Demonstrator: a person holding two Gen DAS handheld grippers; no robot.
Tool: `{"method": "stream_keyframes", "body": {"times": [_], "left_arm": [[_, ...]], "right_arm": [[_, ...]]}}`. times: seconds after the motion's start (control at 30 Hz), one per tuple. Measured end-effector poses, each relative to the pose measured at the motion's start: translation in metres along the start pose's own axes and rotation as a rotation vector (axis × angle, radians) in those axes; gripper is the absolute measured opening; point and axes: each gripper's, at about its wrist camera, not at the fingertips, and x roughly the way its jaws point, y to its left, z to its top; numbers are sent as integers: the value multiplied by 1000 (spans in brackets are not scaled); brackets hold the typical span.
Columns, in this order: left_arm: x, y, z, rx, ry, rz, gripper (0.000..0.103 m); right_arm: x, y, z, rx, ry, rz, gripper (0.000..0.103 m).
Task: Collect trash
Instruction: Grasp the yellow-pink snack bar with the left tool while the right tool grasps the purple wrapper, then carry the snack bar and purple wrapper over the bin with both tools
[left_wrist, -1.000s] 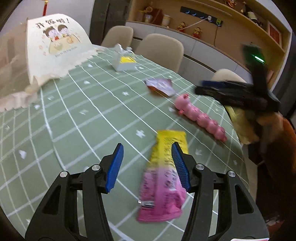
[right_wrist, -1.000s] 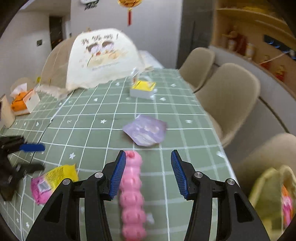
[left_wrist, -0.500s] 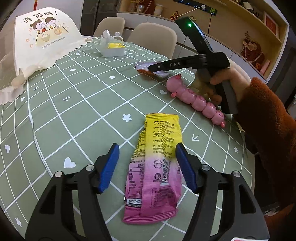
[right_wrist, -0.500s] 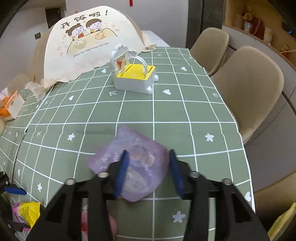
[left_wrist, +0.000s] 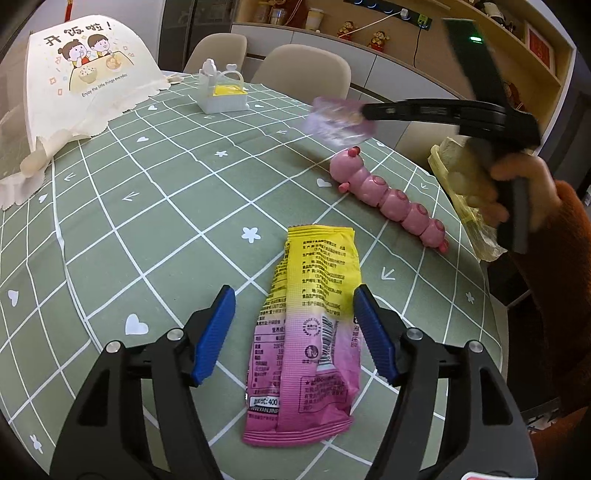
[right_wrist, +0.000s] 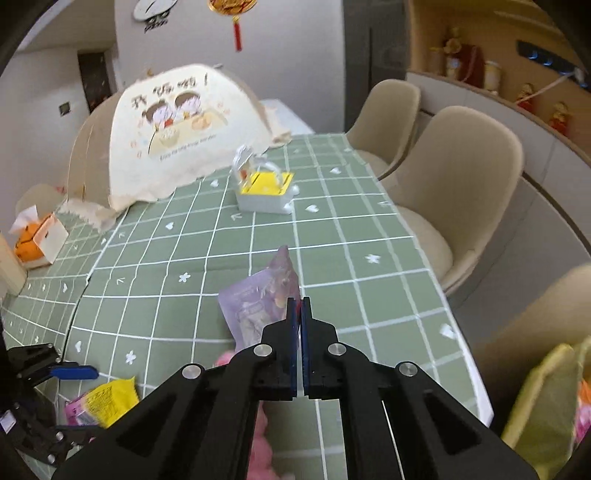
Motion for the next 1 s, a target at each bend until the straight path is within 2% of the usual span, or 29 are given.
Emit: {"method": "stream_keyframes", "body": {"times": [0.2,0.33,0.47,0.5,0.53,0.6,0.67,0.87,1.0], "left_arm": [[-1,1,-1,-12,-4,-15,63],[-2,4,0,-10,2,-37,63],[0,-7,-2,51,29,-44,63],[0,-11,-2,74,36,-31,60],[1,-14,-2,90,40,-18,48],[1,-21,-2,118,45,20,35],[-3,-25,-1,120,33,28,29],[-21,-38,9,79,-38,36,28],[-21,-51,11,72,-51,41,28]], "right_arm": [[-51,5,-24,29,-73,-23,4],[-83,14,-56,20,-108,-39,4],[-102,18,-94,9,-107,-75,4],[-105,17,-103,8,-109,-84,4],[-110,17,-114,5,-114,-94,4],[-117,15,-133,12,-129,-101,4],[-121,12,-145,34,-135,-82,4],[-127,1,-173,63,-146,-75,4],[-139,-1,-179,54,-173,-66,4]]}}
